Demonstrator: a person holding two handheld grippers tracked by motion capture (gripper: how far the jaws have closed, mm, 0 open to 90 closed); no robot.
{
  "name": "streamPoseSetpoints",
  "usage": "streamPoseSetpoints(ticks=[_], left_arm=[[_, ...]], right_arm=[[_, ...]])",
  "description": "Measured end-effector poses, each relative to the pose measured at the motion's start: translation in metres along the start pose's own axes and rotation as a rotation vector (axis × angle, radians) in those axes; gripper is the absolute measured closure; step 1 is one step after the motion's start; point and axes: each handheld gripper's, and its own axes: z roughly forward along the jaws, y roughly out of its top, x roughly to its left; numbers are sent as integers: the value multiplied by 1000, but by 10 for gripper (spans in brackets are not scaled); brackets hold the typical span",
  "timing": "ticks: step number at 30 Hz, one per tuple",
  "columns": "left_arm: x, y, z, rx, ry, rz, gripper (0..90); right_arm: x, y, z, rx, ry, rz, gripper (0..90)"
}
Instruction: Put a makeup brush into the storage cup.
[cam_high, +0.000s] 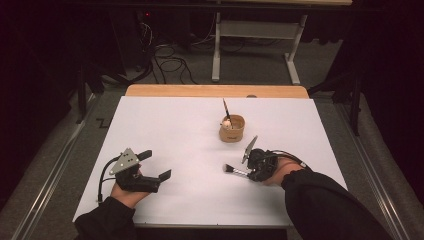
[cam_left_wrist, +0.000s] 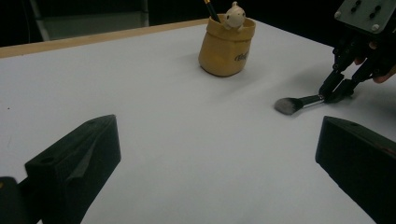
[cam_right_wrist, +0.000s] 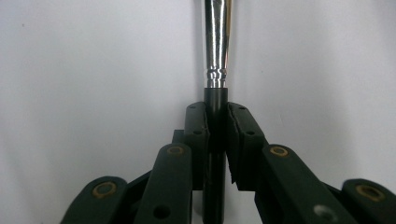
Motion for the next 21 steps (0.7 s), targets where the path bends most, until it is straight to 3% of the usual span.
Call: streamPoseSetpoints(ticks=[3,12,21], left_arm=[[0,0,0,-2,1,-2,8],[0,0,0,1,-1,2,8],[0,0,1,4,3,-1,7]], right_arm=[[1,0,-1,0,-6,6,810],[-2,-15,-22,-89,-67,92,810],[1,-32,-23,-179,-117,183,810]])
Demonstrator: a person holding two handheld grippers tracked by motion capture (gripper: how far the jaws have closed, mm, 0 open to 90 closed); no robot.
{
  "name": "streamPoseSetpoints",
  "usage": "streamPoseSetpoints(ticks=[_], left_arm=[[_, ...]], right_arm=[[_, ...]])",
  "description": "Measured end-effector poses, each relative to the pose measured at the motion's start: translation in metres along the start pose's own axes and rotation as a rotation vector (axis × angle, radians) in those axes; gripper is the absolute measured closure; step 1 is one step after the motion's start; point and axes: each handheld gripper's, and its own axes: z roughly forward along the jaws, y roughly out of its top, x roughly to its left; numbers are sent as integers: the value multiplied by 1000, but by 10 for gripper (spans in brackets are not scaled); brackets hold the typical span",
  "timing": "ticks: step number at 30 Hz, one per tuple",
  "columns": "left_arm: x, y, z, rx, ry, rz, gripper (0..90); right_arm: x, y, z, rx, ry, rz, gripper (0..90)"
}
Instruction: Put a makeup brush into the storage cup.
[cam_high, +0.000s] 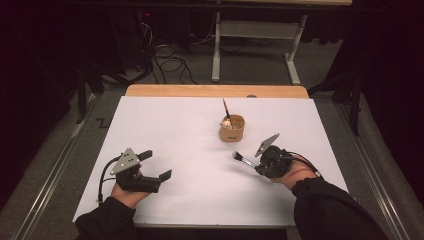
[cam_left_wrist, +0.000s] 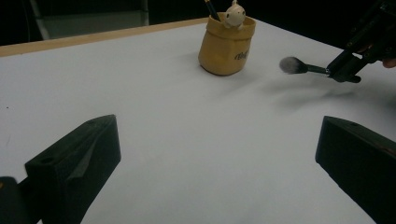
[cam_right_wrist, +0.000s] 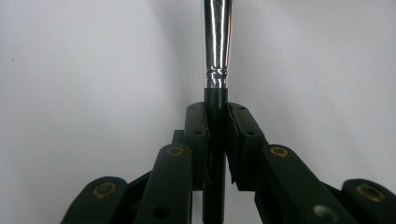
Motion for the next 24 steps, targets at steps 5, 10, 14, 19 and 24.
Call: streamPoseSetpoints(ticks=[5,10,14,19,24], left_arm=[[0,0,0,0,2,-1,8],[-1,0,1,1,3,-2,7],[-1,0,1,3,2,0,7],[-1,0,1,3,2,-1,7],[0,0,1,3,3,-2,7]], right_arm=[[-1,-7,-4,-43,-21,55,810],[-3,-14,-6,-91,-46,123,810],[-4,-20,-6,-150,-74,177,810],[-4,-27,-6,-213,-107,255,810],[-4,-32,-5,-305,-129,321,810]])
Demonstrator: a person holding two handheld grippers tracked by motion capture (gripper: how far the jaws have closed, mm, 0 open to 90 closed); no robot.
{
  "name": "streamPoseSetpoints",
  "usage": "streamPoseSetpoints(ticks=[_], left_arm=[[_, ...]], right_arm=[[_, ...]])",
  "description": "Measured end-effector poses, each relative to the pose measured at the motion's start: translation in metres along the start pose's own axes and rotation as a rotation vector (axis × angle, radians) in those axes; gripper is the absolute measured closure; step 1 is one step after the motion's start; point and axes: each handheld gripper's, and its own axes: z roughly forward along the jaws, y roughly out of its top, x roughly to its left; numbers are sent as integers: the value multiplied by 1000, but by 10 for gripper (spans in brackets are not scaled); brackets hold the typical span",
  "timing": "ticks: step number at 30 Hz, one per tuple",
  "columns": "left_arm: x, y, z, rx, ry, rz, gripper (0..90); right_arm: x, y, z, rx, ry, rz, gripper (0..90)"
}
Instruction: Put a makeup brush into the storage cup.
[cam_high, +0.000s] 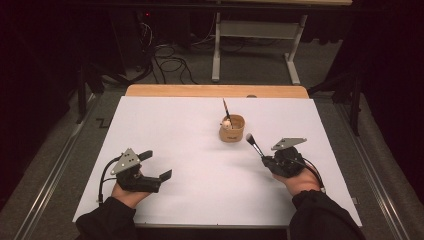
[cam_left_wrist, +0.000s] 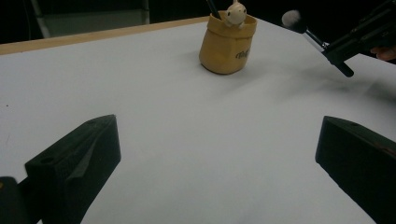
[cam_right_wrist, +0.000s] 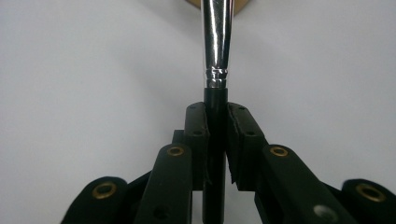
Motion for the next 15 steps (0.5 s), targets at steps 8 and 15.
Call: streamPoseSetpoints(ticks=[8,15], left_arm=[[1,0,0,1,1,0,8],[1,-1,1,4,3,1,7]], right_arm=[[0,-10,0,-118,-25,72,810],[-1,-23,1,-215,-38,104,810]])
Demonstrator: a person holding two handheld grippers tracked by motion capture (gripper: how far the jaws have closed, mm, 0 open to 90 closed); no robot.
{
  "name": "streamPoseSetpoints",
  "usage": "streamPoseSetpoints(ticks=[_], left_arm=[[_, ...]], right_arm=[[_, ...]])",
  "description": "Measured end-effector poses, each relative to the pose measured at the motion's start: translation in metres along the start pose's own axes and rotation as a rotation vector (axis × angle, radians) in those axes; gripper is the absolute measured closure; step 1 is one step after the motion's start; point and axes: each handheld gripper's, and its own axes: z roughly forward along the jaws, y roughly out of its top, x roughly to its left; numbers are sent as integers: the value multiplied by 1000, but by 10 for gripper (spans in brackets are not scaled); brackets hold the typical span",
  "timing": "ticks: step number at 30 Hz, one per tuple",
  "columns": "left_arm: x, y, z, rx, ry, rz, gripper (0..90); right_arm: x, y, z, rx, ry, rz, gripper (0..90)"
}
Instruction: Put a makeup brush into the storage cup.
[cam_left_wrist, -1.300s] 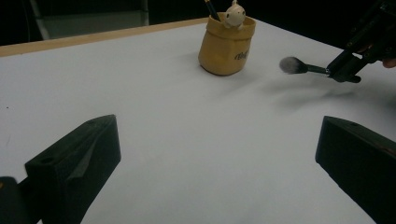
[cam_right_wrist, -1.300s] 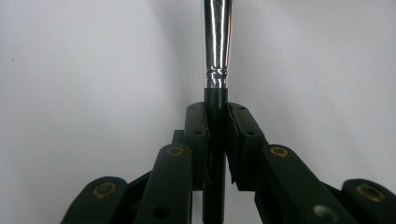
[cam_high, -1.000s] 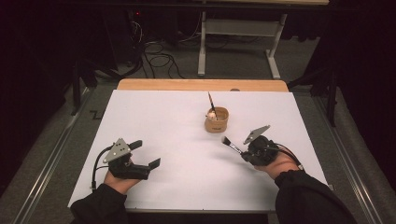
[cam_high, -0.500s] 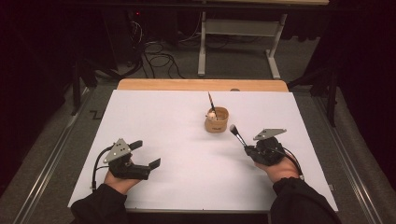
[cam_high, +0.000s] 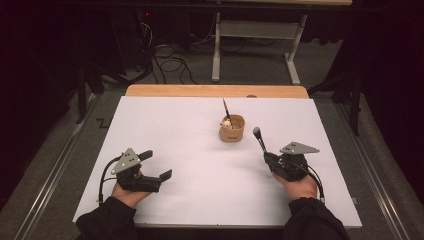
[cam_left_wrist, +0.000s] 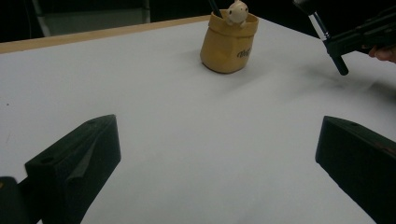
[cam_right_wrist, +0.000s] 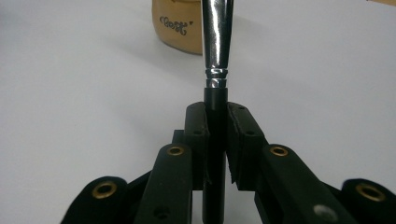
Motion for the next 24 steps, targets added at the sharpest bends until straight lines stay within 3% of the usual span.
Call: streamPoseSetpoints(ticks=[10,24], left_arm=[[2,-1,1,4,10,-6,8],[3,-1,3,1,21,-12,7]], right_arm=[[4,-11,1,-85,17,27,810],[3,-16,-3,-135,36,38,810]])
